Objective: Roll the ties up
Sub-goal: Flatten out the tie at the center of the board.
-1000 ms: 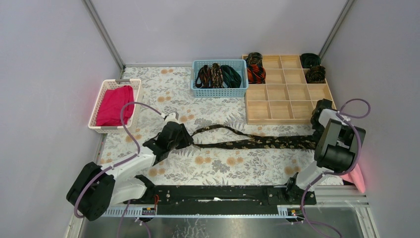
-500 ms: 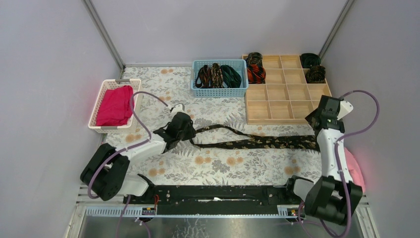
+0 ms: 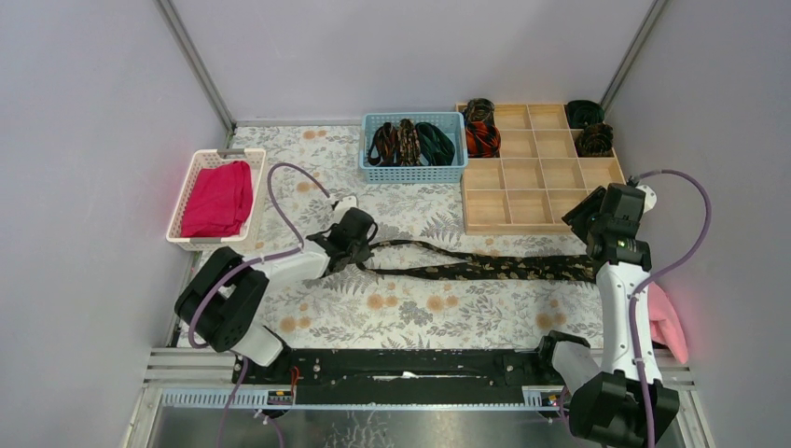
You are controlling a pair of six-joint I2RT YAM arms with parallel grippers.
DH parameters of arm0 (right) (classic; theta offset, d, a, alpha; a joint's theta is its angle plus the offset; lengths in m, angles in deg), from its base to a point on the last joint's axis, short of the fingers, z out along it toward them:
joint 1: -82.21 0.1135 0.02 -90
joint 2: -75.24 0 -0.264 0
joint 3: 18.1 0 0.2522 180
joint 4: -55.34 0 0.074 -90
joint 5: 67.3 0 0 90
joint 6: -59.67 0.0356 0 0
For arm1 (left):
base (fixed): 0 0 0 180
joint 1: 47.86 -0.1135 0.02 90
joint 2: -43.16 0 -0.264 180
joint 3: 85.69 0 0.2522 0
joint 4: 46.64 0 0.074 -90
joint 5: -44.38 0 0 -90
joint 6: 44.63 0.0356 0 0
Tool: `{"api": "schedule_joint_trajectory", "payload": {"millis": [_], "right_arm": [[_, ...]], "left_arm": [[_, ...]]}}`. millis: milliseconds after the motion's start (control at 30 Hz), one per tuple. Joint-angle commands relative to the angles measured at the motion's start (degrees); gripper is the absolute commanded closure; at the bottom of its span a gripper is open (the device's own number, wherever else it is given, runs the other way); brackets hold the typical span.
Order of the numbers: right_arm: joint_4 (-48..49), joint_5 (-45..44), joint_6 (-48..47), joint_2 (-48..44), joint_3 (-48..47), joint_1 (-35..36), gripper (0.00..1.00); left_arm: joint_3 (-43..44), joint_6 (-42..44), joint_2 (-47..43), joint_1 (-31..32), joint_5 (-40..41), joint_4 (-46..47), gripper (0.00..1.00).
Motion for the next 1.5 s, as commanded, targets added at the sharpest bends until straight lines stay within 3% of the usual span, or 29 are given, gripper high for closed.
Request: {"api": "schedule_joint_trajectory", "payload": {"millis": [0, 167, 400, 633, 900, 1200, 1333, 1467], "right_arm": [[1.55, 3.20, -0.36, -2.18, 0.55, 0.24, 0.45], [2.45, 6.00, -0.17, -2.85, 1.23, 0.28, 0.46], [1.23, 7.71, -1.06, -3.77, 0.15, 0.63, 0.46], [-0.62, 12.29, -1.24, -4.02, 0.80, 2.69, 0.47], [-1.87, 13.64, -2.00, -5.23, 3.73, 9.95, 0.52], [0.56, 10.81, -2.27, -1.31, 7.89, 23.48, 0.53], [2.14, 9.76, -2.32, 3.13, 8.29, 29.31, 0.58], [3.97, 9.53, -0.72, 7.02, 9.41, 35.02, 0.78]], "left_arm": [[2.27, 2.84, 1.73, 0.34, 3.72, -3.65, 0.99], [1.07, 3.98, -0.74, 1.55, 3.51, -4.10, 1.00], [-0.81, 2.77, -11.85, 8.33, 5.61, -9.24, 1.00], [-4.38, -0.93, -16.23, 13.18, 6.07, -14.60, 1.00], [-5.42, -4.42, -17.52, 17.46, 6.95, -20.80, 1.00], [-2.56, -3.94, -17.12, 24.82, 8.84, -25.06, 1.00], [-1.40, -3.40, -18.73, 26.40, 9.82, -25.44, 1.00], [0.03, -2.93, -20.96, 27.85, 10.78, -26.98, 1.00]]}}
